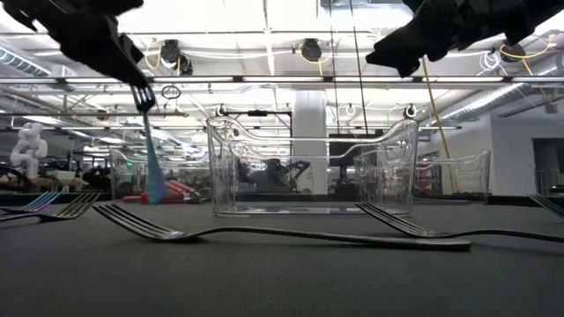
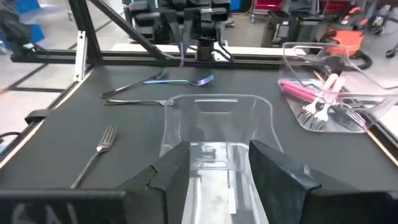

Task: Sort silverware by color (type)
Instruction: Put the blue fork into the right transparent bin

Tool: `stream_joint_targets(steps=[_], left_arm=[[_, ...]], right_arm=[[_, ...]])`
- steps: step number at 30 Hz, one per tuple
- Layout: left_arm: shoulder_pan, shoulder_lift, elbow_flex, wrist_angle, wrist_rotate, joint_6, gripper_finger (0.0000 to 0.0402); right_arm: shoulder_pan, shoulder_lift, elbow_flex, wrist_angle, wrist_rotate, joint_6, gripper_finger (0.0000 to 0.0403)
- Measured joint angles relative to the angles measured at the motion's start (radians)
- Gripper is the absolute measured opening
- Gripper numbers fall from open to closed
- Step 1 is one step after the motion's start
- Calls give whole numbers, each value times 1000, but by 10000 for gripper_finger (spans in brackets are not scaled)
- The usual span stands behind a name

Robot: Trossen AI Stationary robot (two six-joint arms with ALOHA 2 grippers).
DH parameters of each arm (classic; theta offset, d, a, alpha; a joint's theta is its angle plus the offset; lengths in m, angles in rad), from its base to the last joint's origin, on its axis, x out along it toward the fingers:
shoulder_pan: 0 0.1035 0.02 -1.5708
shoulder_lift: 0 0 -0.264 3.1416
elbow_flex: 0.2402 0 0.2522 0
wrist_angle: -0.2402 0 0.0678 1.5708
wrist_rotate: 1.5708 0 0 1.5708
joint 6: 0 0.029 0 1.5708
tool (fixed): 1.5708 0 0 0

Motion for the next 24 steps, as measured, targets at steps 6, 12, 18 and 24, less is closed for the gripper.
stream_joint_targets(steps=[6, 12, 18, 24], left_arm=[[-65, -13, 0, 126, 5, 93, 14], [-89, -20, 0, 277, 8, 176, 14], [-88, -20, 0, 404, -6, 255, 14], [-88, -20, 0, 503, -91, 310, 14]], right_arm=[[45, 0, 0, 35, 13, -41, 160], [108, 0, 0, 89, 94, -104, 160], [178, 25, 26, 86, 226, -168, 160], [248, 110, 91, 89, 312, -219, 160]])
